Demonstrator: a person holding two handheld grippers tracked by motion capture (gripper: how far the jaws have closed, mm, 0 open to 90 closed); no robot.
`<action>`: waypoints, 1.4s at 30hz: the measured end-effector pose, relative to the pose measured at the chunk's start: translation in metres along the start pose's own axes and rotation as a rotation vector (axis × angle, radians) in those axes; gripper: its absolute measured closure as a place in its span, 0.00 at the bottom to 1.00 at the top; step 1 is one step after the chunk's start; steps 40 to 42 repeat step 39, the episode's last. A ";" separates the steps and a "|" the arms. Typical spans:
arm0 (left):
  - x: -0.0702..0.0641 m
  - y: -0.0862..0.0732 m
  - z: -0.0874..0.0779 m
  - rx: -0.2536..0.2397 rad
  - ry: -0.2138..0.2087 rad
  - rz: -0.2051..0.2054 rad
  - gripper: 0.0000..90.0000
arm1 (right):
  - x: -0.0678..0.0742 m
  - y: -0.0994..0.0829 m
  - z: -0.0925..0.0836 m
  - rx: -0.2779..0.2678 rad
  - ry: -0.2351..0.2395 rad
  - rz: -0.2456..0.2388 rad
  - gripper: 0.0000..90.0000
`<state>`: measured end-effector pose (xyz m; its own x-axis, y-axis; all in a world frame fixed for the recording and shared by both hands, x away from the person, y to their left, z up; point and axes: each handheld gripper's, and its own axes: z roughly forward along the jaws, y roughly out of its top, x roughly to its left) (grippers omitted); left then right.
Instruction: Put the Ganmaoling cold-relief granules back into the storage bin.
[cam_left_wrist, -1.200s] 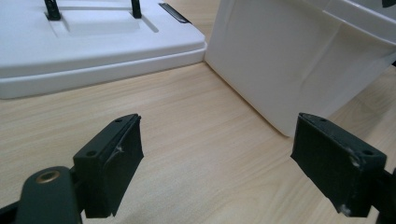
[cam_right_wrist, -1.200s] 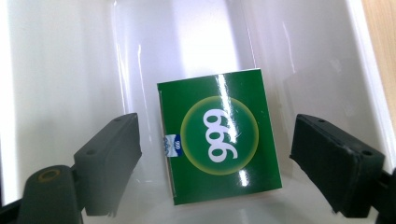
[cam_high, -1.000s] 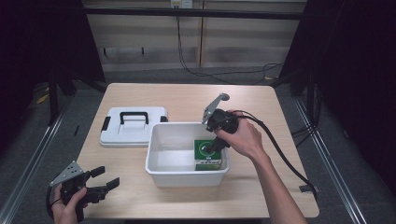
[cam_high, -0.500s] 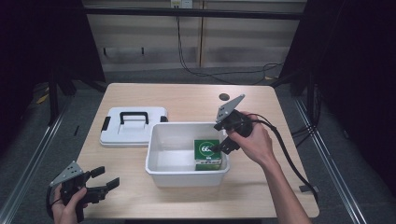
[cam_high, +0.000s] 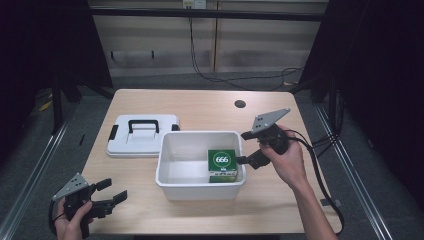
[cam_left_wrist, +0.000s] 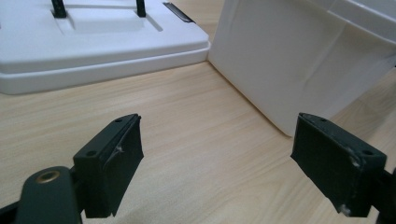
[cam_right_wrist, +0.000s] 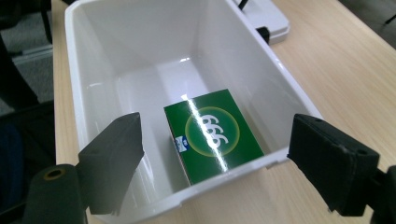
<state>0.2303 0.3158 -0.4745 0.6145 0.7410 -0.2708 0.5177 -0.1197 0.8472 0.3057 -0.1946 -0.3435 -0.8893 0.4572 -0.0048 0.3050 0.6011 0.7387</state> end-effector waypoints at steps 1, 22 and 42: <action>0.000 0.000 0.000 -0.002 0.003 0.005 0.18 | 0.001 -0.006 -0.006 -0.018 -0.027 0.005 0.19; -0.001 0.001 -0.001 -0.021 0.007 0.003 0.18 | 0.012 -0.074 -0.036 -0.074 -0.137 0.078 0.20; 0.000 0.002 0.001 -0.012 0.001 0.008 0.18 | 0.009 -0.138 -0.035 -0.088 -0.180 0.198 0.19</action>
